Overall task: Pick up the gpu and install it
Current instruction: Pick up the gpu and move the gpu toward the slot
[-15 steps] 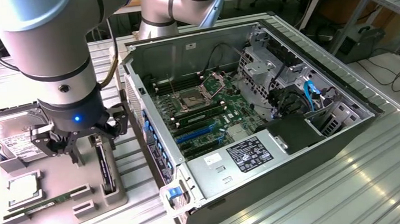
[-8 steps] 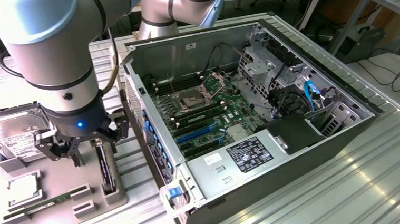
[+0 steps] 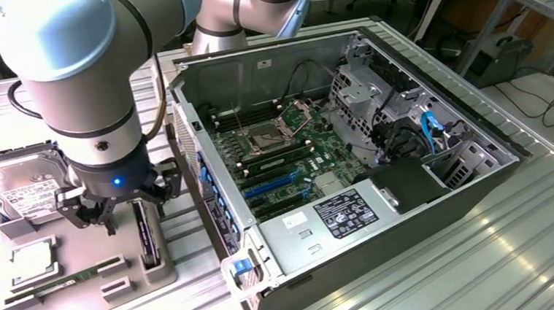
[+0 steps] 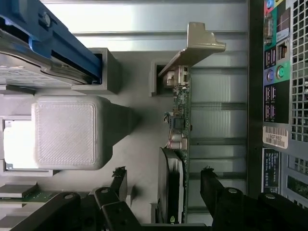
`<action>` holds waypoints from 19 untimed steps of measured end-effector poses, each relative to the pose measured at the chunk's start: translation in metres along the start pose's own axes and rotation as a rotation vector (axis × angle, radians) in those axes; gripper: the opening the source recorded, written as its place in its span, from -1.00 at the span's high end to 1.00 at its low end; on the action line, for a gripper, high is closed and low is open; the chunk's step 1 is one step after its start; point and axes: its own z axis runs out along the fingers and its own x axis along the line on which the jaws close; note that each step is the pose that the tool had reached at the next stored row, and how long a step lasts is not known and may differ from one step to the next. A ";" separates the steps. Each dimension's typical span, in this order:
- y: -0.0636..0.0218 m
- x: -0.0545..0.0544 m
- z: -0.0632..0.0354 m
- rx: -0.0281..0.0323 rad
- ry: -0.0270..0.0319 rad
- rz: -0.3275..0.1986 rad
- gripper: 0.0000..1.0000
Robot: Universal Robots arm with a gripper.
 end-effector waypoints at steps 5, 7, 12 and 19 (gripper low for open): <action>-0.0001 0.000 0.0021 0.0004 0.0002 0.000 -0.44; 0.0000 0.000 0.0021 0.0003 0.0002 0.000 -0.44; -0.0001 -0.001 0.0026 0.0002 0.0000 0.001 -0.15; -0.0001 -0.003 0.0031 0.0003 0.0000 0.005 0.00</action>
